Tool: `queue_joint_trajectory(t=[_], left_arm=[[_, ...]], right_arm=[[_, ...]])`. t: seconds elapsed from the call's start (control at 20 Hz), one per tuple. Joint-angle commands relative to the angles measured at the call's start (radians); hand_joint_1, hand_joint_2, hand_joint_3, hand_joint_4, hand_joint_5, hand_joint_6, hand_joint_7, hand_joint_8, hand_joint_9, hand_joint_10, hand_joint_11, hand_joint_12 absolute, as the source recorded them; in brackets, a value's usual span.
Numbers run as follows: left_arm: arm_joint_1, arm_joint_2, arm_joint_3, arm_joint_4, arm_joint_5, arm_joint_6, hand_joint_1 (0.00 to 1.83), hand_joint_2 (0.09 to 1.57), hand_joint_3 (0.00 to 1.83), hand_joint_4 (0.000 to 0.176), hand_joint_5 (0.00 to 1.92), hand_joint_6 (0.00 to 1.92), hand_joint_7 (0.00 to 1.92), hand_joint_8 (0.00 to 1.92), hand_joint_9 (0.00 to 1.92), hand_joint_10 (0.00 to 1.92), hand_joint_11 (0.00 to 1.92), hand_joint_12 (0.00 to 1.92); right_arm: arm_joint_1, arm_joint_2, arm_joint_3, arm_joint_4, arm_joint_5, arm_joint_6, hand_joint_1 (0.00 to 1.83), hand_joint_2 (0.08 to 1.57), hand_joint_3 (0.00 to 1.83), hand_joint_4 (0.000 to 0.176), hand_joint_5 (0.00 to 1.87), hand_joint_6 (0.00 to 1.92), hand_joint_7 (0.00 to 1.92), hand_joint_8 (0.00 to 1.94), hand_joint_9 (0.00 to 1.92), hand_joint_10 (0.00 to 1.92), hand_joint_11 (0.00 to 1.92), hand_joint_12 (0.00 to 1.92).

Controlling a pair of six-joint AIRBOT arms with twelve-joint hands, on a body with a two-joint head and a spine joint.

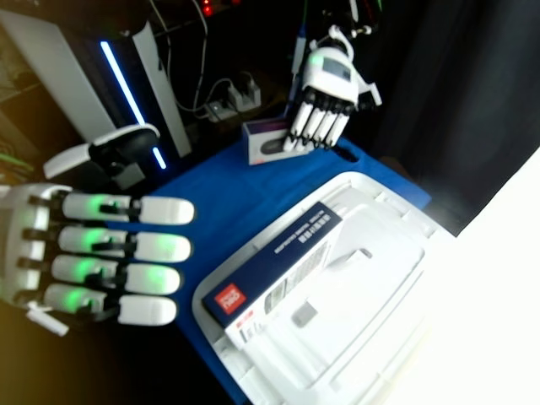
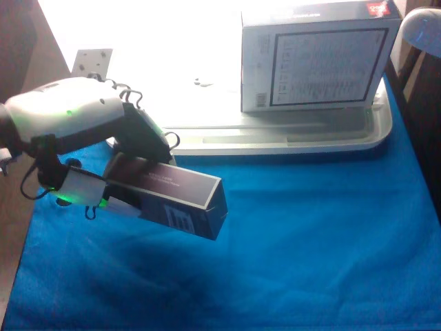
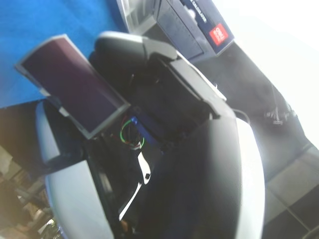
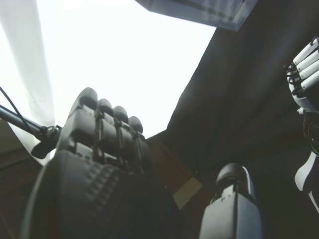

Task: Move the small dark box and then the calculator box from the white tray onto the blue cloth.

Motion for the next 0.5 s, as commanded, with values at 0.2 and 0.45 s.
queue_joint_trajectory(t=[0.2, 0.45], left_arm=[[-0.001, -0.009, 0.007, -0.035, -0.086, -0.007, 1.26, 0.96, 0.00, 0.000, 0.92, 0.25, 1.11, 0.00, 0.99, 0.31, 0.73, 0.66], [-0.001, -0.014, 0.015, -0.049, -0.091, -0.007, 1.09, 0.88, 0.00, 0.000, 0.40, 0.00, 0.45, 0.00, 0.43, 0.00, 0.41, 0.07]], right_arm=[[0.018, 0.000, -0.002, 0.015, 0.117, 0.007, 0.31, 0.84, 0.00, 0.018, 0.12, 0.00, 0.09, 0.00, 0.06, 0.00, 0.01, 0.15], [0.018, -0.001, -0.002, 0.015, 0.117, 0.007, 0.32, 0.83, 0.00, 0.034, 0.13, 0.00, 0.10, 0.00, 0.07, 0.01, 0.04, 0.17]])
